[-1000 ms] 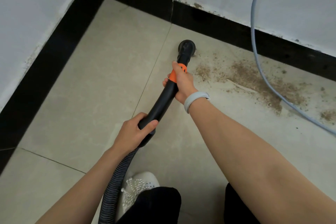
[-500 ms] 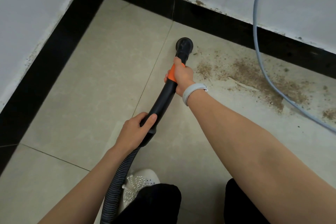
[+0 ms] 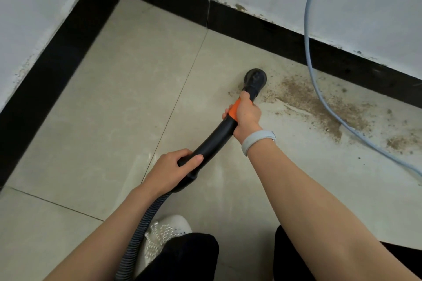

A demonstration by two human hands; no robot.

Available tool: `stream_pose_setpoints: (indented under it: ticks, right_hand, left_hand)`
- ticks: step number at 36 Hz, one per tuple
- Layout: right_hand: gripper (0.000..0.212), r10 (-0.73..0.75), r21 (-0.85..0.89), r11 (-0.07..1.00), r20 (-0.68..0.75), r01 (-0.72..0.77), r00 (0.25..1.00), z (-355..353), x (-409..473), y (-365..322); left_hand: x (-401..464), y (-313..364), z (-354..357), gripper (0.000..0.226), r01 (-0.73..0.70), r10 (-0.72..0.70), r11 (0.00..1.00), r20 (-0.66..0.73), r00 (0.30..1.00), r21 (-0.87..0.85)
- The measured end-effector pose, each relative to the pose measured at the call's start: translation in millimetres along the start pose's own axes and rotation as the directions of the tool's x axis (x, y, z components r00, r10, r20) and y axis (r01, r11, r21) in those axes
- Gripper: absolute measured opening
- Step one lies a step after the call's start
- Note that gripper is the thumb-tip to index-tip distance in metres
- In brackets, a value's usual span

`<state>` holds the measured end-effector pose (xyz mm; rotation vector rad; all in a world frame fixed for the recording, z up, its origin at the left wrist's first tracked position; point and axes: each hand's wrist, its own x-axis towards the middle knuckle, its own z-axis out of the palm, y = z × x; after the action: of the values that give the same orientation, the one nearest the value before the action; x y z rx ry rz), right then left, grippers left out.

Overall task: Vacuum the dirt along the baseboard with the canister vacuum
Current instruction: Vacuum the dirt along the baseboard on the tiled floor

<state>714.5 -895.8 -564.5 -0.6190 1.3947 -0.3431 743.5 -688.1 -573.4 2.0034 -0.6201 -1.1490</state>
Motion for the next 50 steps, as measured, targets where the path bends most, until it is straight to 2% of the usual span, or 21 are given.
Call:
stream_pose_setpoints:
  ticks: [8, 12, 19, 31, 34, 37, 43, 46, 50]
  right_hand:
    - [0.019, 0.005, -0.066, 0.998, 0.097, 0.001, 0.995, 20.9, 14.7, -33.0]
    - [0.018, 0.003, -0.060, 0.998, 0.085, 0.002, 0.996, 22.5, 26.6, -54.2]
    - [0.026, -0.028, 0.058, 0.998, 0.029, 0.026, 0.999, -18.0, 48.4, -62.5]
    - [0.024, -0.033, 0.209, 0.976, -0.109, 0.056, 0.993, -71.8, 56.8, -82.2]
    - [0.024, -0.029, 0.216, 0.975, -0.094, 0.048, 0.995, -66.9, 57.5, -82.1]
    - [0.024, -0.028, 0.200, 0.979, -0.031, 0.034, 0.999, -48.9, 56.9, -76.6]
    - [0.022, -0.024, 0.082, 0.996, 0.084, 0.017, 0.996, 6.4, 42.7, -52.7]
    - [0.020, -0.006, 0.058, 0.998, 0.129, -0.001, 0.992, 21.9, 30.4, -42.8]
    - [0.018, -0.006, 0.002, 1.000, 0.128, 0.006, 0.992, 23.3, 19.3, -31.3]
  left_hand:
    - [22.4, 21.3, -1.6, 0.054, 0.004, -0.005, 1.000, -0.092, 0.996, -0.012]
    - [44.0, 35.9, -1.9, 0.040, 0.004, -0.001, 1.000, -0.106, 0.994, 0.031]
    - [71.7, 46.7, 15.8, 0.043, -0.038, 0.041, 0.976, -0.005, 0.999, 0.215]
    - [97.1, 76.8, 41.3, 0.044, -0.118, 0.072, 0.928, 0.140, 0.988, 0.352]
    - [94.8, 75.4, 40.5, 0.046, -0.103, 0.079, 0.926, 0.079, 0.994, 0.364]
    - [87.9, 66.7, 28.7, 0.059, -0.071, 0.073, 0.934, 0.007, 0.997, 0.351]
    - [64.4, 48.7, 2.7, 0.078, 0.004, 0.029, 0.924, -0.080, 0.996, 0.383]
    - [55.7, 45.0, -2.6, 0.068, 0.023, 0.010, 0.929, -0.089, 0.996, 0.369]
    - [45.8, 38.0, -3.0, 0.067, 0.026, -0.016, 0.965, -0.041, 0.999, 0.261]
